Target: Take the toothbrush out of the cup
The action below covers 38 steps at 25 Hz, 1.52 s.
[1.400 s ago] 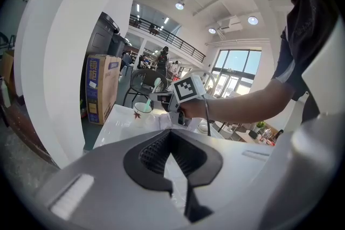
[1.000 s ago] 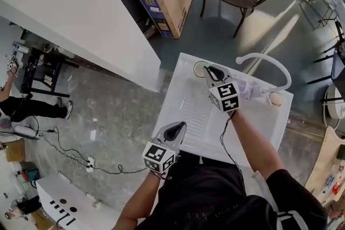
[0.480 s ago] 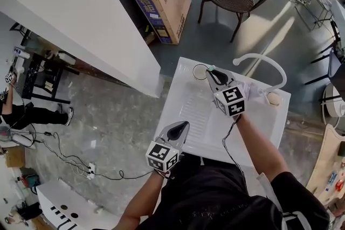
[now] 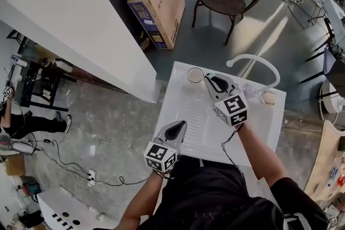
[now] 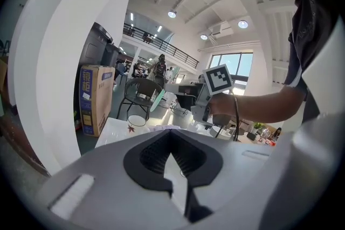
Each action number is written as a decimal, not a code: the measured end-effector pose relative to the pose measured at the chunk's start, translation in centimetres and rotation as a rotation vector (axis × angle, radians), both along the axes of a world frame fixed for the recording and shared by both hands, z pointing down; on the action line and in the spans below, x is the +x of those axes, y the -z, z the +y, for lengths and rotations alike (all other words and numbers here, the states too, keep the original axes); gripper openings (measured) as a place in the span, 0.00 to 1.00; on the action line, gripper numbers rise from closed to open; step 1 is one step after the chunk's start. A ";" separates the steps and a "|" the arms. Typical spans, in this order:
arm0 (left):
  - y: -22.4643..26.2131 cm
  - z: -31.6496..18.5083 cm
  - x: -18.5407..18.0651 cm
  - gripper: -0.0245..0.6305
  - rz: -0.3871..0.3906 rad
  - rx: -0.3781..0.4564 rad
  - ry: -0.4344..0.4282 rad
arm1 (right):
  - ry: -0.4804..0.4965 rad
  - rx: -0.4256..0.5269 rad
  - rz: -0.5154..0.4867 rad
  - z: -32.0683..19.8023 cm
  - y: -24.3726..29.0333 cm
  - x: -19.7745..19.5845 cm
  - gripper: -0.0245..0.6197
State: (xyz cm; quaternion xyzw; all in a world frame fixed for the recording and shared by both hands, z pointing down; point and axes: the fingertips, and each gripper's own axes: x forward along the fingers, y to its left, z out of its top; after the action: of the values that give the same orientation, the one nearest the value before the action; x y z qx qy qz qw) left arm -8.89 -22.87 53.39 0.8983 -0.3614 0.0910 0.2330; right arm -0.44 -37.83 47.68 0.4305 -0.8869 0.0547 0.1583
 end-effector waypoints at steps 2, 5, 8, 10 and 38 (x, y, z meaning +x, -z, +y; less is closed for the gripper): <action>0.3 -0.2 0.0 0.05 0.005 0.009 0.003 | -0.005 0.001 -0.008 0.5 0.3 0.3 0.10; 0.8 -0.6 0.2 0.05 0.008 0.022 0.003 | 0.003 0.004 -0.023 1.5 0.4 0.5 0.10; 0.7 -0.7 0.4 0.05 0.006 0.023 0.000 | 0.025 -0.003 -0.020 2.7 -0.3 0.6 0.10; 0.7 -0.8 0.4 0.05 0.004 0.024 0.000 | 0.023 -0.019 -0.020 3.4 -0.7 0.8 0.10; 0.1 -2.6 3.4 0.05 -0.028 0.036 -0.047 | 0.039 -0.072 -0.036 10.7 -2.6 2.2 0.10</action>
State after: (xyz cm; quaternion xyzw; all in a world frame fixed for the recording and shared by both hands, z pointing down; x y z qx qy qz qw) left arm -5.45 -25.50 53.33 0.9092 -0.3450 0.1026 0.2095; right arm 1.74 -27.15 50.30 0.4062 -0.8952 0.0913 0.1590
